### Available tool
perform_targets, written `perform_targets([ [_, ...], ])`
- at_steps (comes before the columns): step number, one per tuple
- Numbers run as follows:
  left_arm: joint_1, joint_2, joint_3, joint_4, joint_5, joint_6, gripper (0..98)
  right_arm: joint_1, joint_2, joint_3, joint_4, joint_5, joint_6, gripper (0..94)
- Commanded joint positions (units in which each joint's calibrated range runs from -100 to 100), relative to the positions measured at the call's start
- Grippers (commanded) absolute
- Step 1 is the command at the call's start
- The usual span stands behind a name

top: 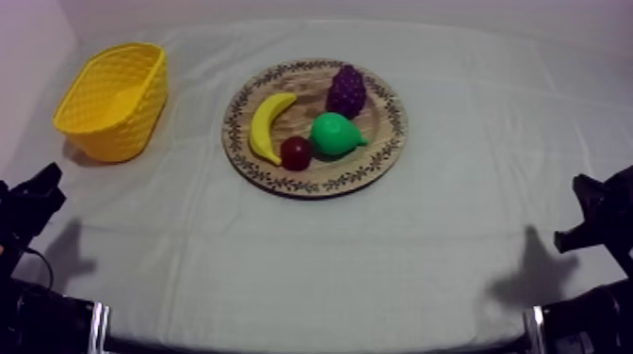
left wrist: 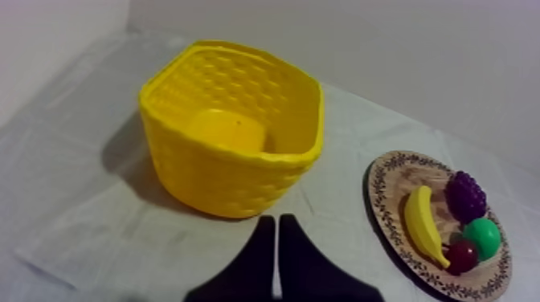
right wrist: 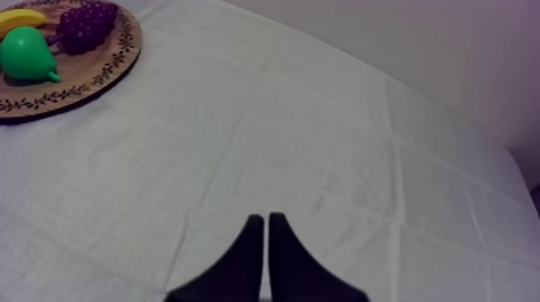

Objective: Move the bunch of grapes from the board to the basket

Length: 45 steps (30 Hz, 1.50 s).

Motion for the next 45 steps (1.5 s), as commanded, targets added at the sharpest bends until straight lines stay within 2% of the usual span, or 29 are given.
perform_targets([
  [1, 0.01, 0.00, 0.02, 0.03, 0.01, 0.01, 0.1, 0.00, 0.00, 0.00, -0.01, 0.03, -0.01, 0.3],
  [15, 1.22, 0.00, 0.02, 0.15, 0.01, -0.20, 0.1, 0.00, 0.00, 0.00, -0.01, 0.03, -0.04, 0.3],
  [21, 3.81, 0.00, -0.85, 0.20, 2.39, -5.77, 0.1, 0.00, 0.00, 0.00, -0.01, 0.03, -0.05, 0.3],
  [25, 5.36, 0.00, -1.43, 0.32, 3.43, -5.98, 0.1, 0.00, 0.00, 0.00, -0.01, 0.03, -0.05, 0.3],
  [29, 7.05, 0.24, -2.25, 0.82, 5.51, -6.39, 0.1, 0.00, 0.00, 0.00, -0.01, 0.03, -0.06, 0.3],
  [35, 9.12, 6.71, -3.46, 2.99, 6.23, -7.67, 0.0, 0.00, 0.00, 0.00, -0.01, 0.03, -0.06, 0.3],
  [45, 10.63, 21.07, -12.53, 5.10, 7.36, -5.12, 0.0, 0.00, 0.00, 0.00, -0.01, 0.03, -0.01, 0.3],
])
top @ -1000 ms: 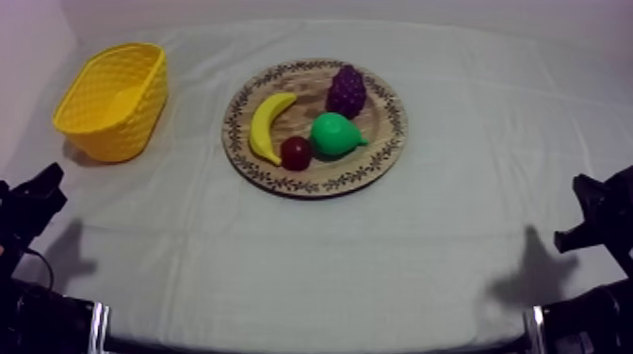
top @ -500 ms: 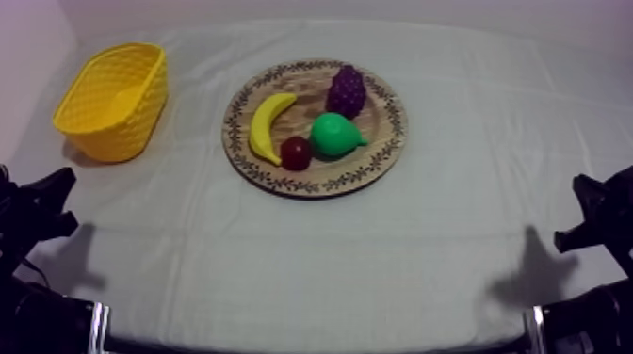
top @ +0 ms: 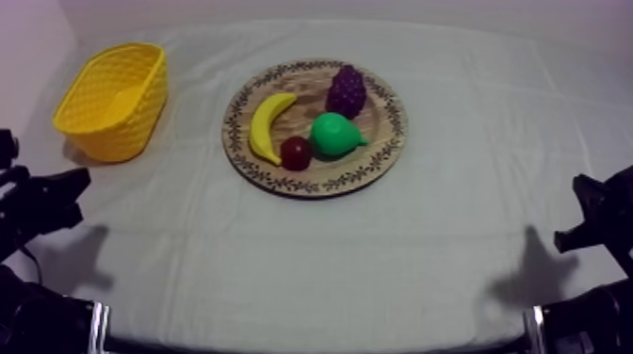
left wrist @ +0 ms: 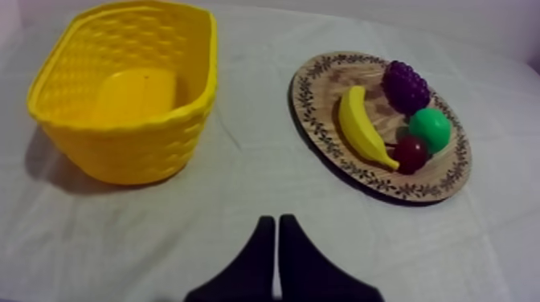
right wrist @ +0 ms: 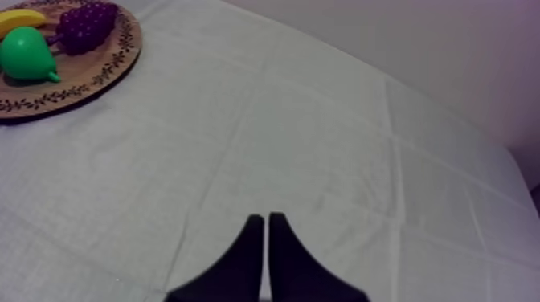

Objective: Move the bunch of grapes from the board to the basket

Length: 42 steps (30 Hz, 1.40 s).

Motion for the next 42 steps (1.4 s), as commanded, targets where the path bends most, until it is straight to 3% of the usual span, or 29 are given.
perform_targets([
  [1, -0.24, 4.88, -4.31, 0.44, 1.99, 0.42, 0.0, 0.00, 0.00, 0.00, -0.01, 0.03, 0.01, 0.3],
  [12, 0.12, 27.19, -33.88, 0.58, 21.53, 6.32, 0.0, 0.00, 0.00, 0.00, -0.01, 0.03, -0.02, 0.3],
  [19, 1.21, 39.96, -49.09, 0.88, 32.56, 13.86, 0.0, 0.00, 0.00, 0.00, -0.01, 0.03, -0.04, 0.3],
  [27, 3.10, 55.00, -60.23, 1.34, 41.45, 18.48, 0.0, 0.00, 0.00, 0.00, -0.01, 0.03, -0.02, 0.3],
  [42, 9.11, 80.78, -89.20, -0.25, 49.42, 17.67, 0.0, 0.00, 0.00, 0.00, -0.01, 0.03, -0.02, 0.3],
])
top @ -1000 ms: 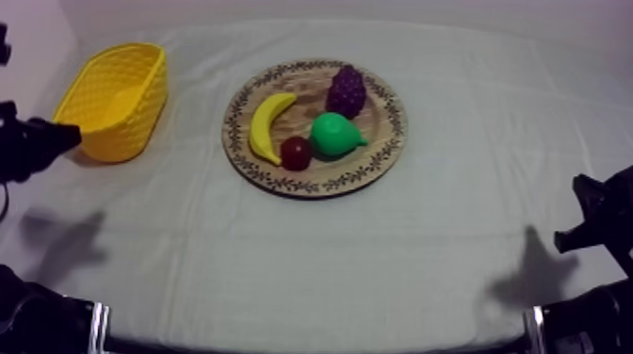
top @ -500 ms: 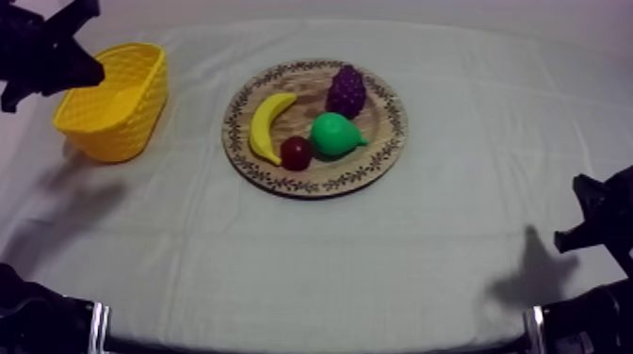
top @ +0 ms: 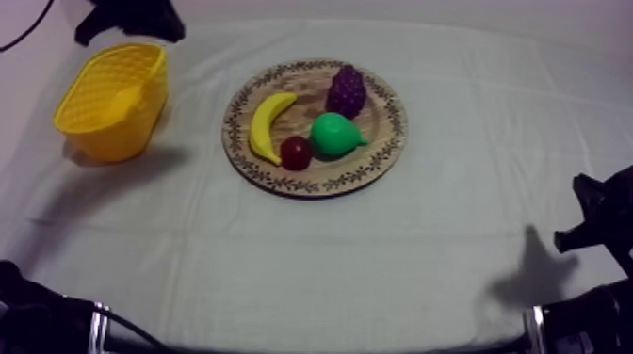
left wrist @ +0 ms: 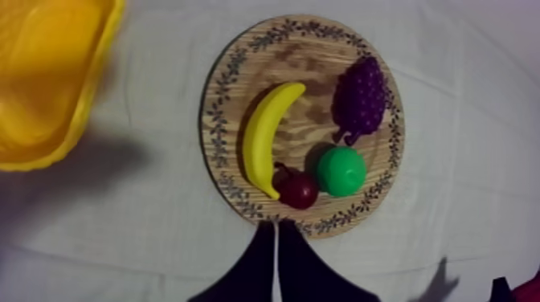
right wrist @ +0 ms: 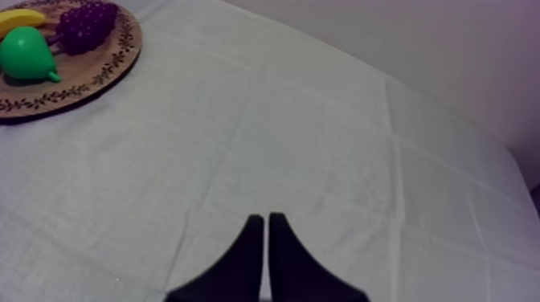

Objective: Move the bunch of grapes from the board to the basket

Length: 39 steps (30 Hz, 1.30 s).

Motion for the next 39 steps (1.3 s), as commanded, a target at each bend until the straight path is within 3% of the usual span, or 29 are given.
perform_targets([
  [1, 0.70, 4.51, -6.46, -0.24, 0.86, 0.16, 0.0, 0.00, 0.00, 0.00, -0.01, 0.03, -0.01, 0.3],
  [19, 9.23, 26.94, -33.17, -0.59, 5.68, 2.07, 0.0, 0.00, 0.00, 0.00, -0.01, 0.03, -0.02, 0.3],
  [39, 11.26, 45.47, -57.46, -0.66, 10.79, -0.41, 0.1, 0.00, 0.00, 0.00, -0.01, 0.03, -0.02, 0.3],
])
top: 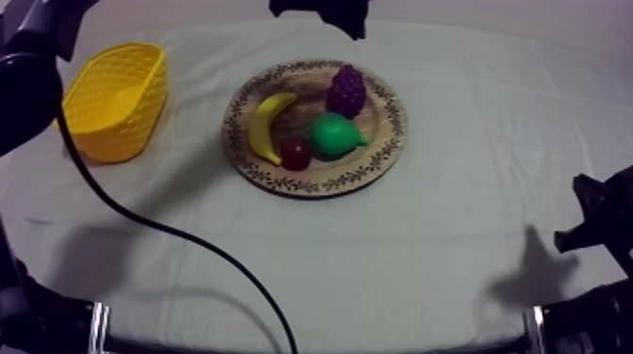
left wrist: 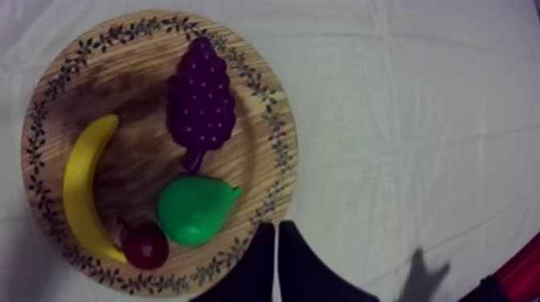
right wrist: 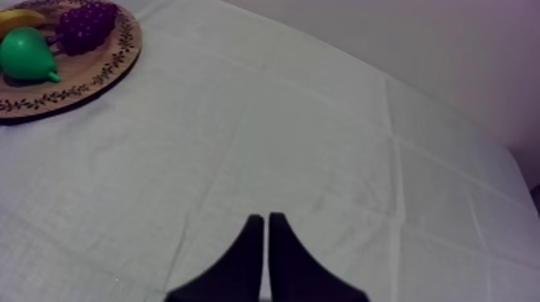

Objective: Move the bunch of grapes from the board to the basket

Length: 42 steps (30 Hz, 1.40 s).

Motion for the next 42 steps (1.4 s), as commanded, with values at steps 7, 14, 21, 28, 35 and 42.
perform_targets([
  [7, 0.43, 2.38, -3.76, -0.54, 0.30, 0.67, 2.2, 0.00, 0.00, 0.00, -0.01, 0.03, 0.01, 0.3],
  [14, 0.63, 2.29, -4.11, -0.55, 0.32, 1.33, 22.6, 0.00, 0.00, 0.00, -0.01, 0.03, 0.01, 0.3],
  [21, 0.46, 0.98, -1.48, -0.51, 0.18, 2.05, 39.2, 0.00, 0.00, 0.00, -0.01, 0.03, 0.01, 0.3],
  [28, -0.16, -1.32, 2.47, -0.71, -1.56, 3.01, 55.0, 0.00, 0.00, 0.00, -0.01, 0.03, 0.01, 0.3],
  [35, -0.39, -2.84, 5.01, -0.43, -4.04, -0.09, 82.5, 0.00, 0.00, 0.00, -0.01, 0.03, 0.01, 0.3],
  [42, -0.53, -3.02, 5.69, 0.11, -4.01, -1.15, 94.3, 0.00, 0.00, 0.00, -0.01, 0.03, 0.01, 0.3],
])
